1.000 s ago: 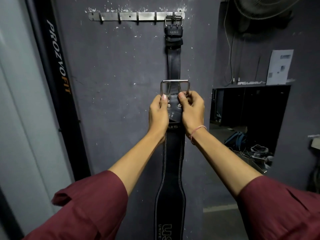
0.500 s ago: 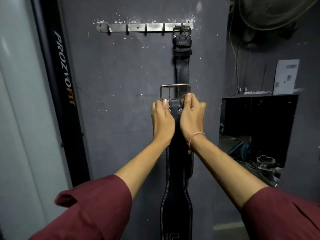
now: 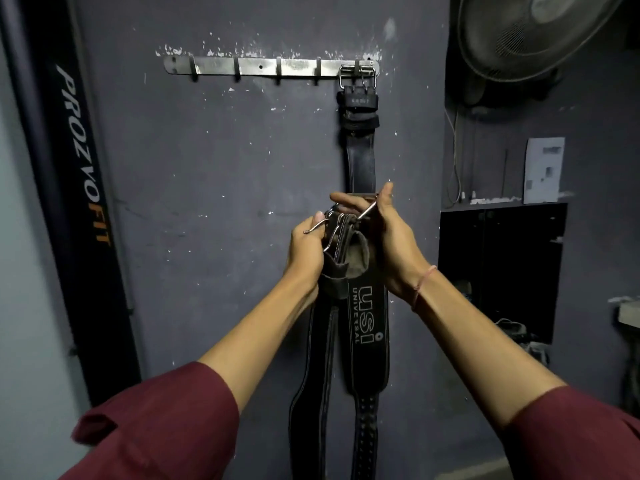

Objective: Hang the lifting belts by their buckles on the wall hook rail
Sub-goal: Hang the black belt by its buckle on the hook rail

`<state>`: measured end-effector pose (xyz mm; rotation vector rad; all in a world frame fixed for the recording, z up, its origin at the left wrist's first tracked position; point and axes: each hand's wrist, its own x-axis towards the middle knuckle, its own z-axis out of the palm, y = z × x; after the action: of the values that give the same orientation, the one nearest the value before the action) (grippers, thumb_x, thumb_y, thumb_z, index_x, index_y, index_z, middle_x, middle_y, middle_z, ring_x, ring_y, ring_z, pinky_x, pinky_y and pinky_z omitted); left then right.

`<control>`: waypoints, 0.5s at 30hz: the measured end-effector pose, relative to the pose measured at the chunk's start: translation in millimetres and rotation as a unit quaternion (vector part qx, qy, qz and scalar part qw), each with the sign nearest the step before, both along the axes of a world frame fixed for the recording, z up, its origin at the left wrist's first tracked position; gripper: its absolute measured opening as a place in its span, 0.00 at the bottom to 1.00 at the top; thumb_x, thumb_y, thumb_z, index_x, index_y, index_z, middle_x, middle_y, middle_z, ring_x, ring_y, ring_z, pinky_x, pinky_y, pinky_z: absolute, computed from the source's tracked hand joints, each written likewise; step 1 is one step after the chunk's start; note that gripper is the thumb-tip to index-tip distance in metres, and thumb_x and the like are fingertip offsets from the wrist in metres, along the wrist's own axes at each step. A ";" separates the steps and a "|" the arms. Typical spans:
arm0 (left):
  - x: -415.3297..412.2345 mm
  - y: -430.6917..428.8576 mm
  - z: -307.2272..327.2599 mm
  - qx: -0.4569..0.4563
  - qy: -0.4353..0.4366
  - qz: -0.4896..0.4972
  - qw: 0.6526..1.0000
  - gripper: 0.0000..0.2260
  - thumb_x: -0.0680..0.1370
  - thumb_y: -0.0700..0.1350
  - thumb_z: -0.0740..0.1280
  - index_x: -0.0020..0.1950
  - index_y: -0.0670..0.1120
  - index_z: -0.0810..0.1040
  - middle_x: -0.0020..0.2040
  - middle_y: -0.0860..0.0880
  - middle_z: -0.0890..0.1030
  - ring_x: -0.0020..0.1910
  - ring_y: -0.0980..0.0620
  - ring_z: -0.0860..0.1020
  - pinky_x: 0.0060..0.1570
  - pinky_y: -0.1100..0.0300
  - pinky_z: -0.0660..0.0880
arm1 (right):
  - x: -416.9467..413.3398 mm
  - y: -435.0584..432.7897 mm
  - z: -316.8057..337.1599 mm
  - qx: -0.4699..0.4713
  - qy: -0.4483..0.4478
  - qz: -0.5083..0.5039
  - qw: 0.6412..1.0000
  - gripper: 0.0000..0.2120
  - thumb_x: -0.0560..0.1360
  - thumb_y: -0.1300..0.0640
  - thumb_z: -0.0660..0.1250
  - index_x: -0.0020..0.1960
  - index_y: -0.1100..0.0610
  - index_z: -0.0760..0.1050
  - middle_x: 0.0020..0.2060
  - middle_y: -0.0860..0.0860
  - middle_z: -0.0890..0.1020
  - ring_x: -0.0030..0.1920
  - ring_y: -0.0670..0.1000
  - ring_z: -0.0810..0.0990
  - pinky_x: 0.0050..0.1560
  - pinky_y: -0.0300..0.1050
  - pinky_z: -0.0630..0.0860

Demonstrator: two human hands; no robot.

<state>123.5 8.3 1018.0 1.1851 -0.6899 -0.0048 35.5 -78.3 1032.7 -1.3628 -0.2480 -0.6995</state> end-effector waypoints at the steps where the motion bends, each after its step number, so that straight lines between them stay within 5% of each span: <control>1: 6.8 -2.4 2.3 -0.004 0.009 -0.017 1.000 0.16 0.85 0.46 0.55 0.48 0.44 0.81 0.40 0.46 0.85 0.41 0.49 0.83 0.50 0.50 0.79 | 3.4 -4.3 0.9 -0.008 0.006 0.015 1.000 0.36 0.80 0.35 0.47 0.66 0.60 0.78 0.60 0.59 0.82 0.60 0.55 0.81 0.66 0.53 0.76; 6: 30.6 -16.5 8.4 -0.039 0.038 -0.054 0.997 0.16 0.85 0.43 0.56 0.41 0.45 0.77 0.28 0.53 0.80 0.26 0.57 0.78 0.32 0.61 0.74 | 34.4 -27.4 3.1 -0.081 -0.005 -0.025 0.996 0.30 0.81 0.37 0.52 0.61 0.58 0.81 0.58 0.55 0.84 0.65 0.53 0.79 0.65 0.51 0.75; 9: 43.8 -26.9 13.5 -0.051 0.046 -0.024 0.997 0.17 0.85 0.45 0.56 0.39 0.46 0.77 0.28 0.52 0.79 0.27 0.54 0.77 0.29 0.60 0.73 | 57.1 -39.3 9.1 -0.052 -0.012 -0.021 0.998 0.26 0.83 0.44 0.53 0.62 0.63 0.79 0.58 0.58 0.84 0.57 0.50 0.81 0.52 0.38 0.78; 12: 51.3 -41.3 27.3 -0.063 0.073 -0.078 0.992 0.18 0.84 0.43 0.54 0.38 0.43 0.74 0.24 0.50 0.77 0.21 0.55 0.76 0.22 0.67 0.71 | 84.7 -49.6 9.7 -0.042 -0.058 -0.021 0.997 0.17 0.83 0.53 0.60 0.59 0.67 0.75 0.54 0.61 0.83 0.51 0.51 0.82 0.47 0.37 0.80; 15: 64.8 -53.7 39.4 -0.054 0.108 -0.174 0.977 0.15 0.80 0.42 0.54 0.35 0.42 0.73 0.23 0.48 0.73 0.19 0.55 0.71 0.19 0.69 0.67 | 108.2 -62.8 15.0 -0.016 -0.095 -0.014 0.995 0.07 0.79 0.60 0.67 0.54 0.58 0.70 0.41 0.53 0.81 0.36 0.49 0.79 0.31 0.39 0.78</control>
<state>188.2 -45.4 1057.4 0.9317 -0.6882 -0.3815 143.7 -141.1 1047.7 -1.3326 -0.3935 -0.8536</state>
